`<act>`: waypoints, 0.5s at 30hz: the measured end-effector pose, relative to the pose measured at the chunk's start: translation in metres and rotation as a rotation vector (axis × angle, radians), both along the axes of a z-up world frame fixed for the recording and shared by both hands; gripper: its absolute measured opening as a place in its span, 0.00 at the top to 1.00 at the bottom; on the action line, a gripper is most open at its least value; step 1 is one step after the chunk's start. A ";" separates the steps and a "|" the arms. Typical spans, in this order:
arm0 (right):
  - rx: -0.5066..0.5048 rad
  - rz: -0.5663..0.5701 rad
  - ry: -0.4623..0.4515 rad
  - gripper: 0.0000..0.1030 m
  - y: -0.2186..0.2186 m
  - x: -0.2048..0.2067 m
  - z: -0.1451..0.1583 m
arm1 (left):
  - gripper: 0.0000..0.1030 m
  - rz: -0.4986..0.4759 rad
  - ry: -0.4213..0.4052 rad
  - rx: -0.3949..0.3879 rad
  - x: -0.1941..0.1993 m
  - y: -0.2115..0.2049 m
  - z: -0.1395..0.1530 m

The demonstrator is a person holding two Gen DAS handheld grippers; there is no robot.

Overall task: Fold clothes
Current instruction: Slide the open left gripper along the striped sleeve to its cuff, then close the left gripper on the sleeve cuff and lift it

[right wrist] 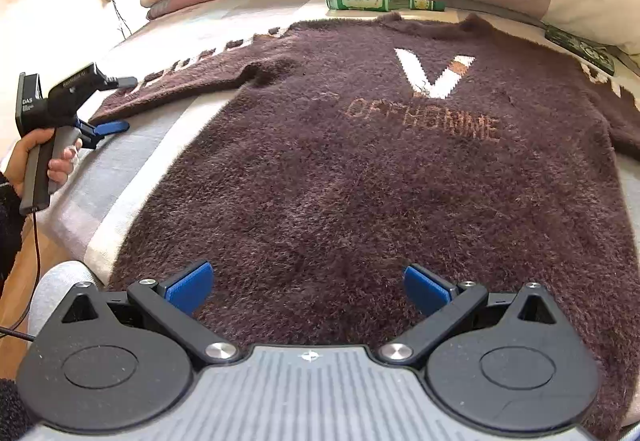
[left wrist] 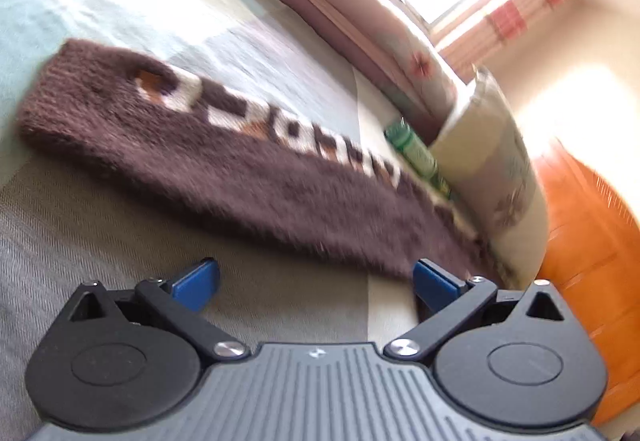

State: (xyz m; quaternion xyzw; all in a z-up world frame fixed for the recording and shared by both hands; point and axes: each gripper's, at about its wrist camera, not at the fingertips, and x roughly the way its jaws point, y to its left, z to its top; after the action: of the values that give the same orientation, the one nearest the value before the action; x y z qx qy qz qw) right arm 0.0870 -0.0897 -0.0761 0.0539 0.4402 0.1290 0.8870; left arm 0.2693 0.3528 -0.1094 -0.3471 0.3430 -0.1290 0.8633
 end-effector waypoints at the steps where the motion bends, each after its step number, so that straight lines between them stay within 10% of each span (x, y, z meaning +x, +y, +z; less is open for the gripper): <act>1: -0.003 -0.001 0.002 0.00 0.000 0.000 0.000 | 0.01 0.019 0.001 -0.024 0.003 0.005 -0.001; 15: -0.024 0.002 0.032 0.00 0.004 0.007 -0.010 | 0.01 0.317 0.022 -0.188 0.033 0.060 -0.011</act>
State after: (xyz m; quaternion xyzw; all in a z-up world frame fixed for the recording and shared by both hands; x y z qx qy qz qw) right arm 0.0937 -0.0857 -0.0859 0.0450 0.4557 0.1240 0.8803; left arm 0.3024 0.4128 -0.1206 -0.4773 0.2801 -0.0192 0.8327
